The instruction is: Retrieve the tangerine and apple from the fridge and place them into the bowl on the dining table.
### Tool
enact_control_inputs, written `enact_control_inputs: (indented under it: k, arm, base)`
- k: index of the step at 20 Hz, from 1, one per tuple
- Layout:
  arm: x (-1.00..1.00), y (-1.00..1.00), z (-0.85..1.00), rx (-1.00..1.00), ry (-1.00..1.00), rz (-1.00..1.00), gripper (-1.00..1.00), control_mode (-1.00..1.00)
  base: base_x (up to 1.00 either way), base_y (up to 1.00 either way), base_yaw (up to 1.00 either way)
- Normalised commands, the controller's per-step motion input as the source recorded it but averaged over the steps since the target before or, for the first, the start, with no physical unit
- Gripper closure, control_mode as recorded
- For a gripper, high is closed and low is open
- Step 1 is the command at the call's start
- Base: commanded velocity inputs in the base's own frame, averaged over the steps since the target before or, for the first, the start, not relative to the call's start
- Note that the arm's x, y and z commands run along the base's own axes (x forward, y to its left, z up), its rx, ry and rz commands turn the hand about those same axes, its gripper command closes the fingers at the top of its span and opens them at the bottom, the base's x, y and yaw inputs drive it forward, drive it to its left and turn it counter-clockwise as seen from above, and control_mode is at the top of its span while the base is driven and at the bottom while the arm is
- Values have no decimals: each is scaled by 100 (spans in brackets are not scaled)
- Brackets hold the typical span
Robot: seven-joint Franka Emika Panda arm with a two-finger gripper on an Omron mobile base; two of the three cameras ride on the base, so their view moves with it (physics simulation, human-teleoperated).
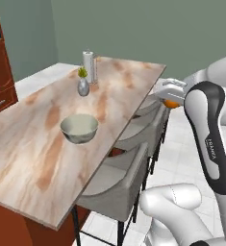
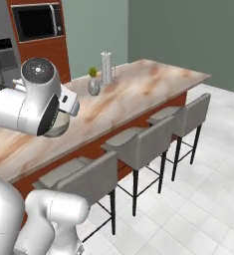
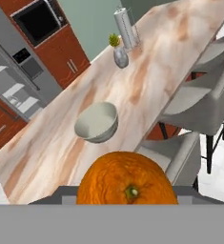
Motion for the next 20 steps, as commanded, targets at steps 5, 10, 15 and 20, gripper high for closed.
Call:
enact_control_inputs:
  k: [5, 10, 15, 20]
  arm:
    - [0, 0, 0, 0, 0, 0, 100, 100]
    - [0, 0, 0, 0, 0, 0, 100, 100]
    - [0, 0, 0, 0, 0, 0, 100, 100]
    - [0, 0, 0, 0, 0, 0, 100, 100]
  base:
    - [39, -38, 55]
    - [25, -61, 55]
    - [4, -76, 53]
    - [0, -83, 51]
